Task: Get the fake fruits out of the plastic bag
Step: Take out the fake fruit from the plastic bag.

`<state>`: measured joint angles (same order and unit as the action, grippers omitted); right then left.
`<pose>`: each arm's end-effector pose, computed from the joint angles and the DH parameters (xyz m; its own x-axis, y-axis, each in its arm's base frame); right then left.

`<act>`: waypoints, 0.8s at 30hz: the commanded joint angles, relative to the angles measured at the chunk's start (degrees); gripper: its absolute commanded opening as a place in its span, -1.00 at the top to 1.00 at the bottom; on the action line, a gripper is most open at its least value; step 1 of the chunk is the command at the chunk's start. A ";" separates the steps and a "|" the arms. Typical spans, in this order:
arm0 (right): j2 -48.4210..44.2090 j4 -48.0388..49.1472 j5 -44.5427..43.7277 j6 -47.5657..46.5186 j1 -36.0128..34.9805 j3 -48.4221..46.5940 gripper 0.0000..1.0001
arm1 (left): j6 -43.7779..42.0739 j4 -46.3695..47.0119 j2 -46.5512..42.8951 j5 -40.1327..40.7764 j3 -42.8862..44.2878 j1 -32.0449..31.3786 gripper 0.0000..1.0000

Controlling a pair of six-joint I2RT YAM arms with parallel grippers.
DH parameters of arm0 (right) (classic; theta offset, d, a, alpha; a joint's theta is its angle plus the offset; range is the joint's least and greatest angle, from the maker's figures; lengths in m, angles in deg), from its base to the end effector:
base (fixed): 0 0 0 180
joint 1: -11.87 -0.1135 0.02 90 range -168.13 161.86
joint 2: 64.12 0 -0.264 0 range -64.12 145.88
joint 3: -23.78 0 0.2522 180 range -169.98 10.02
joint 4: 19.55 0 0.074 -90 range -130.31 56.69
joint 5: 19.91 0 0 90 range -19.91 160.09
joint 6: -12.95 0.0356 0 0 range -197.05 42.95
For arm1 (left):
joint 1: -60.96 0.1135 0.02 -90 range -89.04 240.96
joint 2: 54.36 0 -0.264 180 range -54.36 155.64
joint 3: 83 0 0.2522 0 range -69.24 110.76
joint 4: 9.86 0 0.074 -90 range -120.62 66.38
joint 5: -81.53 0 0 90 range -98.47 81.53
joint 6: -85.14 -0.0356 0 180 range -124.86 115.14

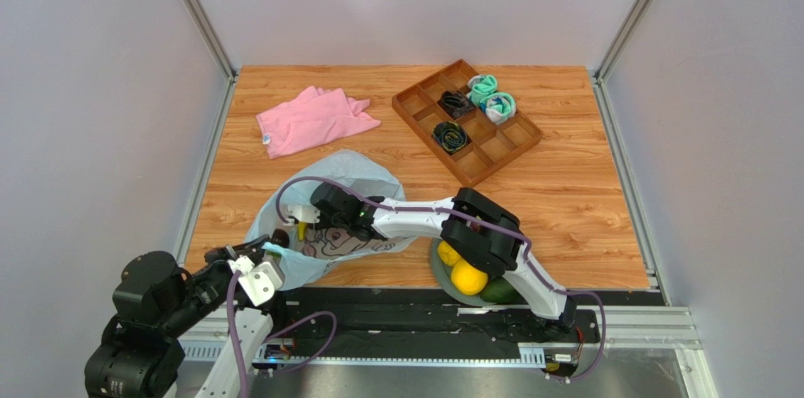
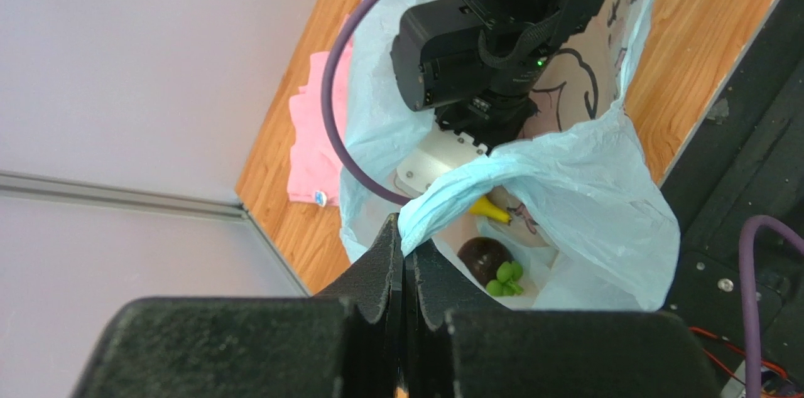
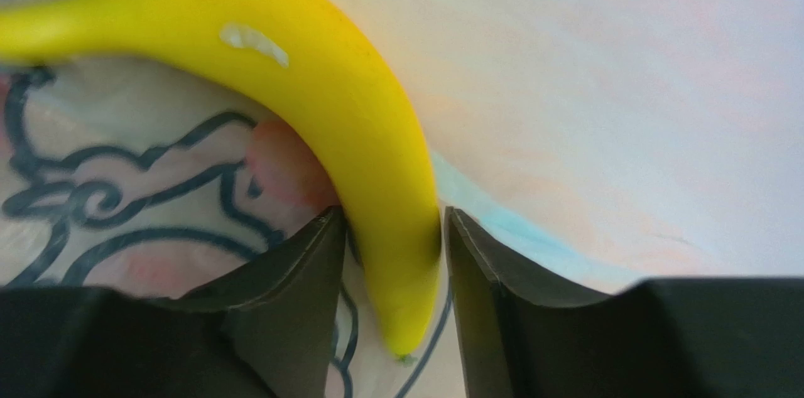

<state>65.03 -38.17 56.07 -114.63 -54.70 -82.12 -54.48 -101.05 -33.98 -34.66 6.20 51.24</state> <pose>0.2064 0.4546 0.1462 0.2888 -0.8216 -0.4915 -0.8105 0.0634 -0.5823 -0.0405 -0.0090 0.4003 0.1788 0.6629 -0.7271 0.6445 0.4794 0.5956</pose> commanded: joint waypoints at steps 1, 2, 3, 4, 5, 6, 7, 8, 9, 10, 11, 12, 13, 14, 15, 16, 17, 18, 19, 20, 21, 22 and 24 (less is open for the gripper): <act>0.24 -1.54 4.17 -1.79 -0.23 -1.73 0.43 | 1.10 -9.77 -2.27 -0.96 -3.45 -0.04 1.00; -0.11 -1.81 4.18 -2.14 -0.32 -1.56 0.62 | 1.98 -8.63 -2.97 -1.31 -4.24 -0.04 1.00; -0.64 -2.25 4.26 -2.84 -0.58 -1.64 0.81 | 2.69 -6.27 -3.24 -1.49 -5.99 -0.04 1.00; -1.25 -3.56 4.44 -3.02 -0.67 -1.73 1.00 | 4.08 -5.20 -3.42 -1.49 -6.79 -0.04 1.00; -3.44 -4.01 4.79 -2.85 -0.67 -1.82 1.00 | 4.79 -4.14 -3.51 -1.32 -7.41 -0.04 1.00; -4.68 -4.62 5.49 -2.41 -0.67 -1.82 1.00 | 5.58 -2.05 -3.51 -0.79 -8.98 -0.04 1.00; -6.34 -6.20 6.02 -1.10 -0.58 -1.90 1.00 | 6.29 -1.24 -3.33 -0.53 -9.69 -0.04 1.00; -9.49 -7.26 6.63 -0.04 -0.50 -1.99 1.00 | 6.38 -0.54 -3.33 -0.44 -10.39 -0.04 1.00; -11.61 -8.92 9.77 0.84 -0.50 -2.34 1.00 | 6.47 1.12 -3.33 0.09 -11.97 -0.04 1.00; -13.28 -12.15 11.46 2.76 -0.41 -2.52 1.00 | 6.99 2.18 -3.68 0.70 -12.77 -0.04 1.00; -16.96 -13.58 13.04 3.56 -0.58 -2.43 1.00 | 7.26 4.11 -3.68 1.14 -14.43 -0.04 1.00; -18.65 -14.81 16.27 4.44 -0.76 -1.74 1.00 | 7.35 5.00 -3.77 1.93 -15.05 -0.04 1.00; -20.06 -17.17 17.35 5.14 -0.67 -1.29 1.00 | 7.70 6.05 -3.94 2.20 -15.67 -0.04 1.00; -21.64 -18.24 18.14 6.28 -0.76 -0.77 1.00 | 8.05 8.32 -4.03 2.64 -17.07 -0.04 1.00; -23.83 -19.47 20.07 6.64 -0.76 -0.41 1.00 | 8.66 9.56 -4.21 3.51 -17.78 -0.04 1.00; -24.89 -22.79 21.04 6.65 -0.76 -0.41 1.00 | 9.45 10.62 -4.30 3.78 -18.39 -0.04 1.00; -25.60 -24.30 21.49 6.30 -0.76 -0.32 1.00 | 9.63 11.33 -4.12 3.70 -18.92 -0.04 1.00; -26.30 -25.53 22.01 6.03 -0.76 -0.15 1.00 | 10.07 13.16 -4.03 3.70 -19.88 -0.04 1.00; -27.79 -27.98 22.45 5.51 -0.76 0.29 1.00 | 10.95 14.14 -3.69 3.87 -20.33 -0.04 1.00; -28.41 -28.96 23.07 4.72 -0.67 0.90 1.00 | 11.74 16.41 -3.42 3.96 -21.11 -0.04 1.00; -29.29 -29.93 24.73 3.15 -0.58 1.43 1.00 | 12.96 17.48 -3.16 4.66 -21.38 -0.04 1.00; -30.86 -31.42 25.79 2.35 -0.50 1.96 1.00 | 13.58 18.79 -2.46 5.10 -21.73 -0.04 1.00; -32.63 -32.22 29.90 0.59 -0.15 4.42 1.00 | 15.68 22.48 -1.58 7.29 -22.79 -0.04 1.00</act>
<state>34.93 -62.70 77.75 -111.16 -55.14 -81.64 -44.08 -88.38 -37.47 -30.40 -15.44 51.24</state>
